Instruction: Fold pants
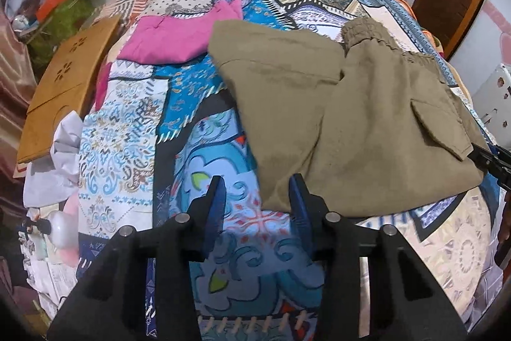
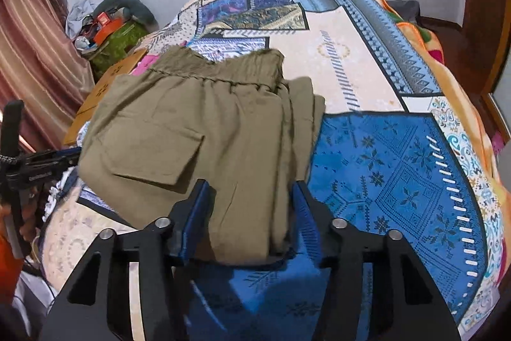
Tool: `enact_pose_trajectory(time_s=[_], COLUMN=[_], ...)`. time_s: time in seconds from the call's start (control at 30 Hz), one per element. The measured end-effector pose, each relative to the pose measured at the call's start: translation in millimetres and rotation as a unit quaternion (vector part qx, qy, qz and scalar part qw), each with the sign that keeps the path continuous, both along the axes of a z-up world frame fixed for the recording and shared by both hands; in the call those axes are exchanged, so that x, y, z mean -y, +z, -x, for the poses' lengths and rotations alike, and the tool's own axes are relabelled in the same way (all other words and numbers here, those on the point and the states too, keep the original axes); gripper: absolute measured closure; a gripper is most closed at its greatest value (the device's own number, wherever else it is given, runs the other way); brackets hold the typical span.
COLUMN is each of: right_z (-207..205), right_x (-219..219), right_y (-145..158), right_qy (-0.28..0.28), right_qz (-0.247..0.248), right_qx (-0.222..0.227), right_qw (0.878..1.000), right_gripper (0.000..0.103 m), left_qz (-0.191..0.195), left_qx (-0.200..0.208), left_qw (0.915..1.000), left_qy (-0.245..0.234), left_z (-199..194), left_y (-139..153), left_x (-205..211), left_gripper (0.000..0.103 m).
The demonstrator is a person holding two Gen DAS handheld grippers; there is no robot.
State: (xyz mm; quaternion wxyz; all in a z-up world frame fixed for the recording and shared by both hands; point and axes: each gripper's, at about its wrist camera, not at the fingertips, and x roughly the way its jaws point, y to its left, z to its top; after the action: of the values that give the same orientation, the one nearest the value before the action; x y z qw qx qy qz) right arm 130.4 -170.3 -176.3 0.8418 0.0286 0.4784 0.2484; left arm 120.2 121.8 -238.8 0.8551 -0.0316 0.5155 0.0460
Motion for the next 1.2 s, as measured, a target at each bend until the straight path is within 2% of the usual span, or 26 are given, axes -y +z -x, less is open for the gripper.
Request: enact_pose_trajectory(time_s=[0.2,0.3,0.4,0.53,0.7,0.83,0.97,1.03,1.07,1.2], right_z=[2.3,-0.5,-7.9,-28.0,-58.1,-80.9,-97.0,-98.4,-98.0,-95.9], right_x=[-2.9,-0.3,3.9,5.4,1.3,-5.5,-16.0,-22.3,-25.7,-36.1], right_y=[1.9,11.8,22.7,29.6,27.4,18.3,5.9,3.6,3.3,2.2], right_qy=[0.012,0.018,0.012,0.002,-0.003,-0.002,0.013,0.027,0.036,0.045], right_qz=[0.019,0.018,0.015,0.018,0.014,0.005,-0.004,0.003,0.010,0.048], right_qx=[0.002,-0.001,0.012,0.026,0.026,0.013,-0.006,0.001,0.006,0.025], right_qw=[1.000,1.000,1.000,1.000,1.000,1.000,1.000,1.000,0.999,0.998], right_gripper=[0.056,0.056,0.055,0.053,0.053,0.053,0.053,0.064,0.073,0.080], left_qz=[0.012,0.004,0.014,0.005,0.029,0.041,0.034,0.022,0.015,0.008], left_qx=[-0.009,0.004,0.016,0.028,0.006,-0.009,0.003,0.006,0.005,0.004], left_qw=[0.9998,0.9999,0.9997,0.9995,0.9995,0.9990,0.9991,0.9995,0.9997,0.9999], left_qy=[-0.010,-0.013,-0.013,-0.013,-0.010,-0.018,-0.025,-0.022,-0.018,-0.005], left_z=[2.0,-3.3,-18.3,-50.9,-89.8,-105.3,-106.3,-105.9,-106.3,-105.8], left_y=[3.3,15.8,27.8,35.1,19.8,3.0,-1.6,-2.7,-3.8,-8.8], left_x=[-11.3,-15.2,-22.5,-31.0,-42.2,-41.1,-38.2,-37.3,-37.1,-35.8], left_gripper=[0.060,0.060,0.060,0.060,0.060,0.060,0.068,0.070,0.070,0.070])
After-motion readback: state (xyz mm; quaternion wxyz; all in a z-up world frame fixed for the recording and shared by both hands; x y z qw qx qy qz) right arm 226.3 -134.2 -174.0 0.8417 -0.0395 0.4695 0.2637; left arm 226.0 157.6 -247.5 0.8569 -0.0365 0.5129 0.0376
